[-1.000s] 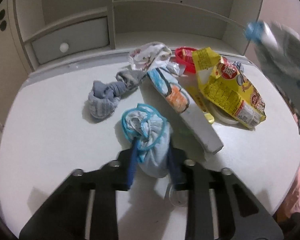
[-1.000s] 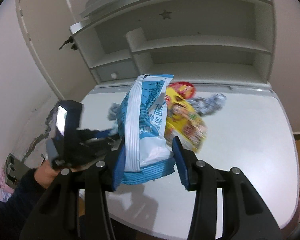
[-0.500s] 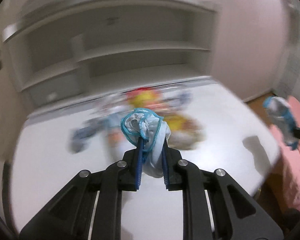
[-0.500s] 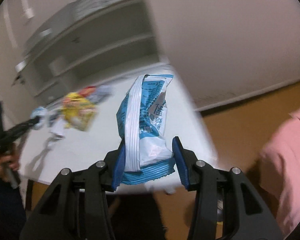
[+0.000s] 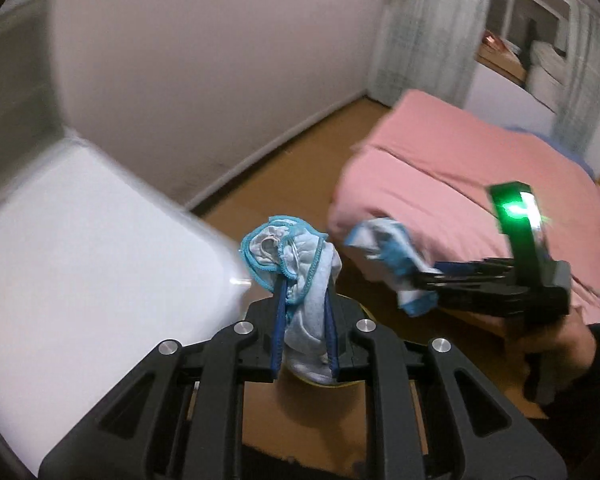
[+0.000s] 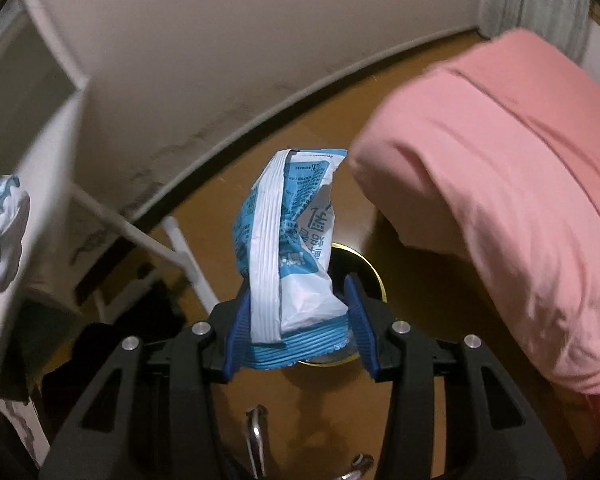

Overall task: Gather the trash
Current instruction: 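Carry sock and snack bag over the bin and open both tools to drop them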

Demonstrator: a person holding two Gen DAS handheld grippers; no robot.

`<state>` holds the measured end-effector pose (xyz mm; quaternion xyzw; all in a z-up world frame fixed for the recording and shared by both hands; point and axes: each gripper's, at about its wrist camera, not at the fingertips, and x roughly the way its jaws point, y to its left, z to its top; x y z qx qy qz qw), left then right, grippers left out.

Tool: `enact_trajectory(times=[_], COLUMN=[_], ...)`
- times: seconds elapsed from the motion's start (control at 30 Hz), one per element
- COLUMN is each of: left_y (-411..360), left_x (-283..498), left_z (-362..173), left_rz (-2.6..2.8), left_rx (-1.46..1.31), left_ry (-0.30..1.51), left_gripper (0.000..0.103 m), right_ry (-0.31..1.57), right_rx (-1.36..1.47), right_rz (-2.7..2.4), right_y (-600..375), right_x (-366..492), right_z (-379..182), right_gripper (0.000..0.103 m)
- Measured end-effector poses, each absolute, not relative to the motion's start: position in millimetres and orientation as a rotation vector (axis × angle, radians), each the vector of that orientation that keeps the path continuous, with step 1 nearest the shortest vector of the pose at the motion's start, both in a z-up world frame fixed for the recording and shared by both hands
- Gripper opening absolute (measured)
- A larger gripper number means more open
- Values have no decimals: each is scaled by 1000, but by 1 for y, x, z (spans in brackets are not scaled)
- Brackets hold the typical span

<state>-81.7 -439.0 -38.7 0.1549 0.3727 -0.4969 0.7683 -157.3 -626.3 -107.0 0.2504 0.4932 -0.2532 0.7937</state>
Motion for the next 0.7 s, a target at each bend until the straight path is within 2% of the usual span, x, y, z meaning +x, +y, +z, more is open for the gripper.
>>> enact_trajectory(times=[0.23,0.43,0.7], left_y=[-497,-519,-534], left_x=[-84,-78,-79], left_z=[-111,-136,-152], left_rz=[-1116,-1098,-1106], left_rx=[406,430,445], left_ry=[941,989,1022], left_gripper=[16,16,16], right_ry=[1164,1225,1225], right_rx=[606,643,664], right_rz=[-545,-522,-514], right_y=[-651,-656,-658], right_x=[-166,-161,-162], right_z=[-166,-194,-195], right_gripper=[45,45,49])
